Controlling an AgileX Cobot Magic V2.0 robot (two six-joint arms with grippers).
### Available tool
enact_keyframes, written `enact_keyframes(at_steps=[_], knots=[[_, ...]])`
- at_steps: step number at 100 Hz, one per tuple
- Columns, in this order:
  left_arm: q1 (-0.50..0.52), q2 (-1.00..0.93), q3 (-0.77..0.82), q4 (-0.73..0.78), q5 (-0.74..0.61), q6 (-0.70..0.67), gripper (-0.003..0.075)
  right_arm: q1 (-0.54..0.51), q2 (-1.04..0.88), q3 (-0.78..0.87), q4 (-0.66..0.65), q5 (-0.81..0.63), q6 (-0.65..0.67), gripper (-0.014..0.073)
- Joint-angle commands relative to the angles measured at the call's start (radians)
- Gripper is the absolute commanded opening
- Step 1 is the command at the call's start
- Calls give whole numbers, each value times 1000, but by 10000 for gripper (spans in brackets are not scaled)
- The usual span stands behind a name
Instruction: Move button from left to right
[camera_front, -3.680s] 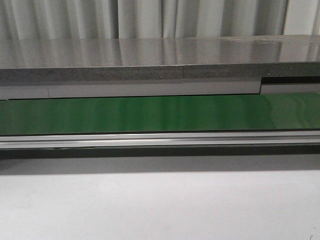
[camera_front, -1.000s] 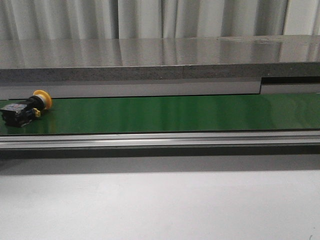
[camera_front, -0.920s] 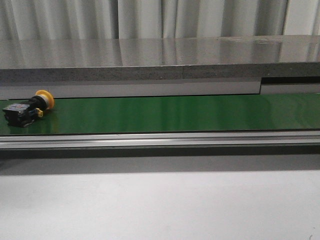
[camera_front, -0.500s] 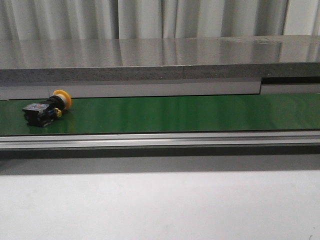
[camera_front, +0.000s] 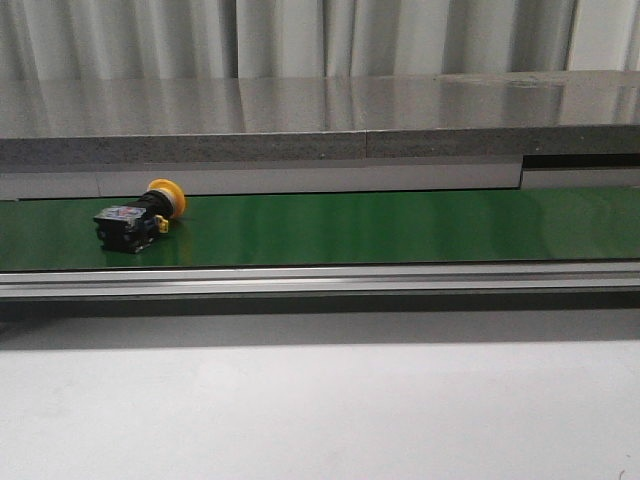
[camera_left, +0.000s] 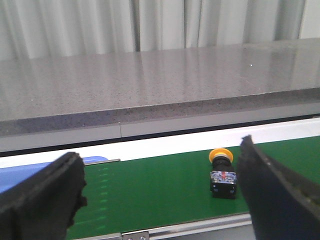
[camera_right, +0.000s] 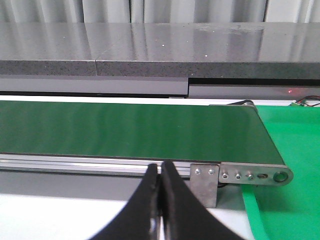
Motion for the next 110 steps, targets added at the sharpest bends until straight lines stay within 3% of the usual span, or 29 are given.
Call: enact_keyframes(at_steps=[1, 32, 39, 53, 76, 97, 110], knots=[[-9, -17, -8, -19, -110, -1, 599, -1, -20, -15, -4, -86, -6, -68], [-9, -19, 4, -19, -112, -1, 596, -1, -20, -15, -4, -86, -6, -68], [-9, -19, 4, -19, -112, -1, 560, -1, -20, -15, -4, -86, -6, -68], [-9, -19, 4, -2, -112, -1, 385, -1, -20, -15, -4, -86, -6, -68], [-9, -19, 4, -2, -112, -1, -19, -1, -20, -15, -4, -86, -6, -68], [-9, -19, 4, -2, -112, -1, -20, -1, -20, -16, -4, -90, -6, -68], [-9, -19, 4, -2, -112, -1, -20, -1, -20, -16, -4, -169, -6, -68]])
